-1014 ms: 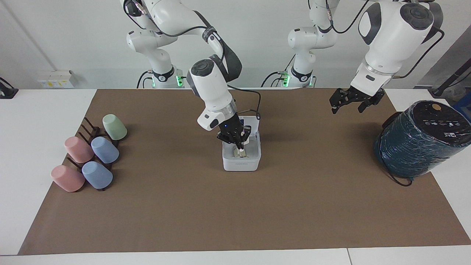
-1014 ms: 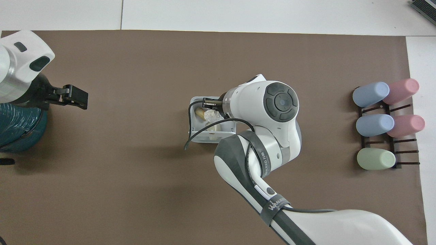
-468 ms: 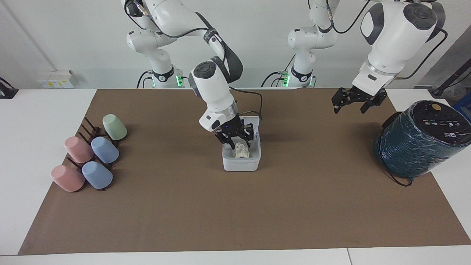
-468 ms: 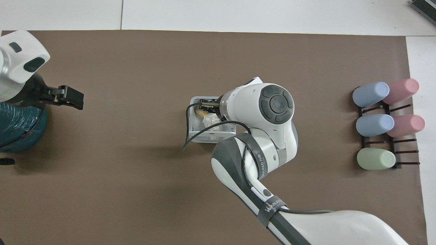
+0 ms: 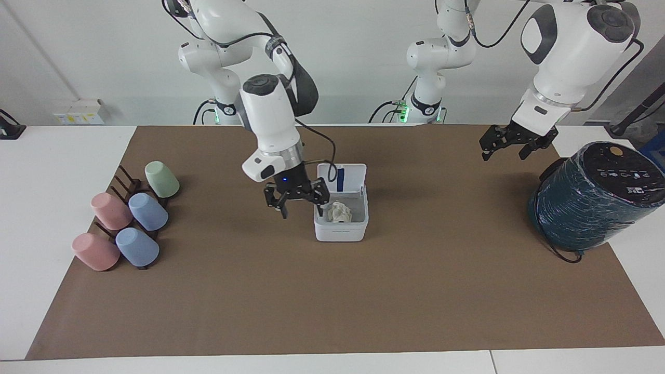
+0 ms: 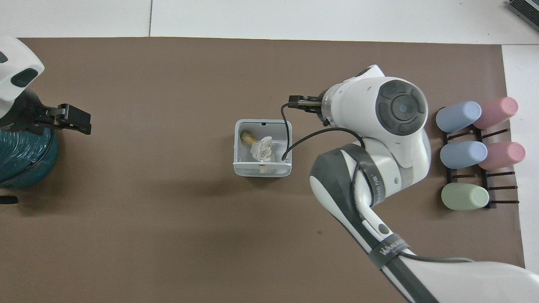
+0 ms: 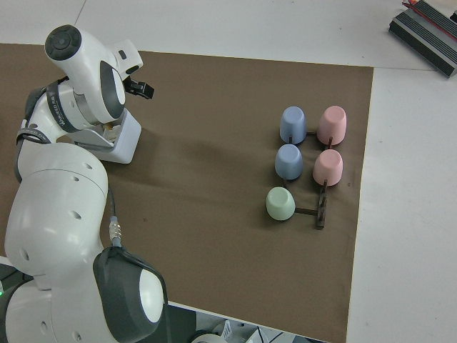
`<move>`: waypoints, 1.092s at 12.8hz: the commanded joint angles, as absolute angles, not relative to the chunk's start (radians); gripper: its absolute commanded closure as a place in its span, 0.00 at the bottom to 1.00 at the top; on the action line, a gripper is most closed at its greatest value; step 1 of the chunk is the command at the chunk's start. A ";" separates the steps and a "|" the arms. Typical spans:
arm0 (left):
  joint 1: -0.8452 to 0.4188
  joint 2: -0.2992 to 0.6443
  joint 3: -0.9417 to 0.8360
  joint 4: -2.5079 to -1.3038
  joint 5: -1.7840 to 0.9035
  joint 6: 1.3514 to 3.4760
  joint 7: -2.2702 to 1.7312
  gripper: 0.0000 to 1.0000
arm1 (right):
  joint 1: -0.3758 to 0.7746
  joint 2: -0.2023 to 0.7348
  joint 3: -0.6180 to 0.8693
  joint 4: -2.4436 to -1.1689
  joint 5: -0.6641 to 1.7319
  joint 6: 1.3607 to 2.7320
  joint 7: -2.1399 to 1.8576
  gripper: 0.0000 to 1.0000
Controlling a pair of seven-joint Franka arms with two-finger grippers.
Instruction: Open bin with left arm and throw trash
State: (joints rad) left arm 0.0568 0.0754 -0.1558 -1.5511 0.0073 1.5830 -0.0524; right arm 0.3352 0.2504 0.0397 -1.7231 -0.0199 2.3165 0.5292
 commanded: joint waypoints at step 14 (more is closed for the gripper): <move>0.060 0.041 -0.166 -1.589 0.011 1.614 -0.040 0.00 | 0.031 -0.075 -0.045 -1.601 0.002 1.496 0.120 0.00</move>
State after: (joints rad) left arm 0.0566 0.0753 -0.1678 -1.5511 0.0072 1.5855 -0.0524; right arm 0.0806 -0.0879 -0.0718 -1.6197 -0.0309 1.5243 0.1358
